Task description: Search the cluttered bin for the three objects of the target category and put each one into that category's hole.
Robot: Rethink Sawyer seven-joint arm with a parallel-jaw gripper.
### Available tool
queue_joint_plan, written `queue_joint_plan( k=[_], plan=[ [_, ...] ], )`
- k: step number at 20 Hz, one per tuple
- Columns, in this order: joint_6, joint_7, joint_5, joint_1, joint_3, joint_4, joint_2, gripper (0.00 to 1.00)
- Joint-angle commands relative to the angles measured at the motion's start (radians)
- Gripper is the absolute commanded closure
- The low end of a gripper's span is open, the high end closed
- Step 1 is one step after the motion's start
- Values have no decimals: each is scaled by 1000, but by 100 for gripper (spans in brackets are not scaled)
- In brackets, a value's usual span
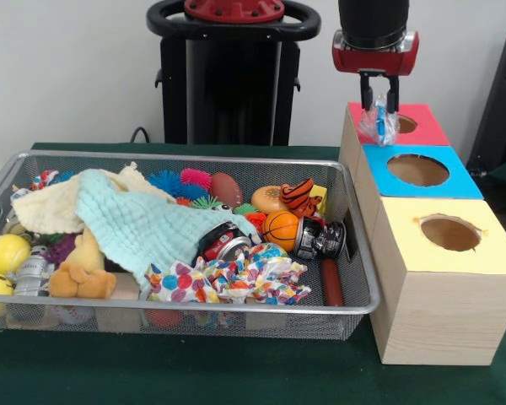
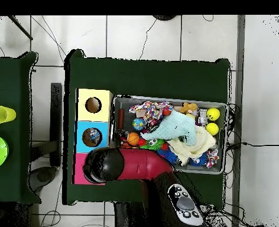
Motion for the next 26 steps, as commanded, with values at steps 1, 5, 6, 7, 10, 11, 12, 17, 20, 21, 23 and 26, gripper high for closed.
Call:
queue_joint_plan(
  k=[1, 5, 6, 7, 10, 11, 12, 17, 20, 21, 23, 26],
  plan=[
    [-99, 70, 42, -31, 40, -78, 51, 100],
    [-67, 71, 47, -25, 32, -89, 37, 100],
    [-66, 71, 47, -24, 32, -89, 36, 100],
    [-64, 70, 48, -24, 31, -95, 38, 100],
    [-57, 70, 51, -23, 30, -99, 37, 100],
    [-57, 70, 52, -23, 30, -101, 39, 100],
    [-59, 70, 53, -23, 31, -101, 39, 100],
    [-75, 64, 55, -24, 39, -113, 51, 100],
    [-89, 63, 56, -26, 42, -109, 52, 100],
    [-93, 63, 57, -28, 44, -107, 51, 100],
    [-100, 62, 60, -31, 49, -103, 48, 100],
    [-84, 65, 57, -23, 41, -110, 40, 100]
  ],
)
